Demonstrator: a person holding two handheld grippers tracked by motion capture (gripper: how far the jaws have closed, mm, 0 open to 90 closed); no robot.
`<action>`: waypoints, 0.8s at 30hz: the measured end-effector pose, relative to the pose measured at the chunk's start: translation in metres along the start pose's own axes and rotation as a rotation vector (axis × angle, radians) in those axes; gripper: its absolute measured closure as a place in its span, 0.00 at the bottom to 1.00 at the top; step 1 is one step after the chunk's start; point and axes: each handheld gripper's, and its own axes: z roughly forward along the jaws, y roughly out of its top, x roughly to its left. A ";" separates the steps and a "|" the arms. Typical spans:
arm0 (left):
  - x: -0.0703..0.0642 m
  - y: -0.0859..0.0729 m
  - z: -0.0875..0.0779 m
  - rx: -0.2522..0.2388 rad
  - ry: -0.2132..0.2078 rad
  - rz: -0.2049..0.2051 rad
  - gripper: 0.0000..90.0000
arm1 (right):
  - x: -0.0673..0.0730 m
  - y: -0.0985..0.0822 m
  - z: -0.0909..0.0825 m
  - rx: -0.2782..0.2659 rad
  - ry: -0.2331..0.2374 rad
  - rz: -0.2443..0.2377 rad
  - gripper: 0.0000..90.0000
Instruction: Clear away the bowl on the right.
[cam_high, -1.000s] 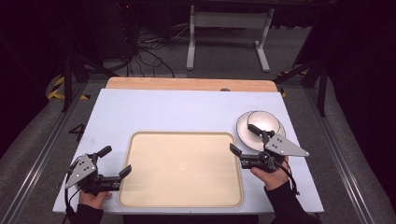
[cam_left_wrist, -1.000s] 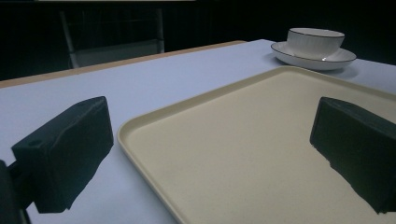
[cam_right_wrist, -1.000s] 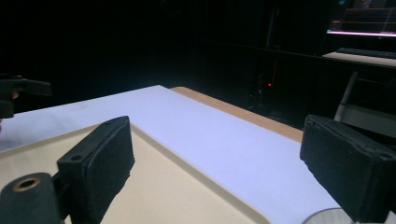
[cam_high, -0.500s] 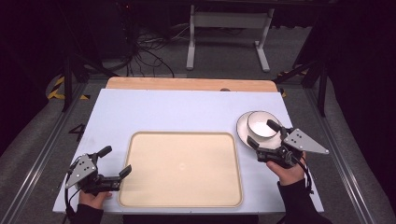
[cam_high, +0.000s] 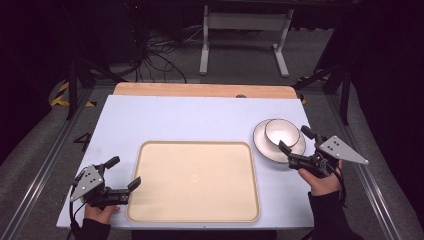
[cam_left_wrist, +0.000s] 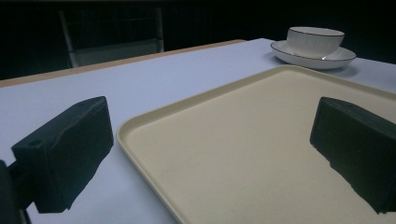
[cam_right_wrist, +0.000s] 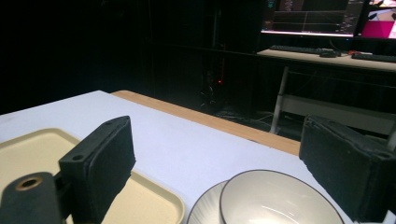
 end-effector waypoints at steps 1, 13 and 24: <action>0.000 0.000 0.000 -0.002 0.000 0.003 0.00 | -0.002 0.000 -0.001 0.000 -0.009 -0.003 0.12; -0.001 0.000 0.001 -0.001 0.007 0.001 0.00 | -0.014 0.009 0.008 0.062 -0.099 -0.029 0.14; -0.001 0.000 0.001 0.003 0.005 0.008 0.00 | -0.034 0.019 0.014 0.093 -0.208 -0.003 0.14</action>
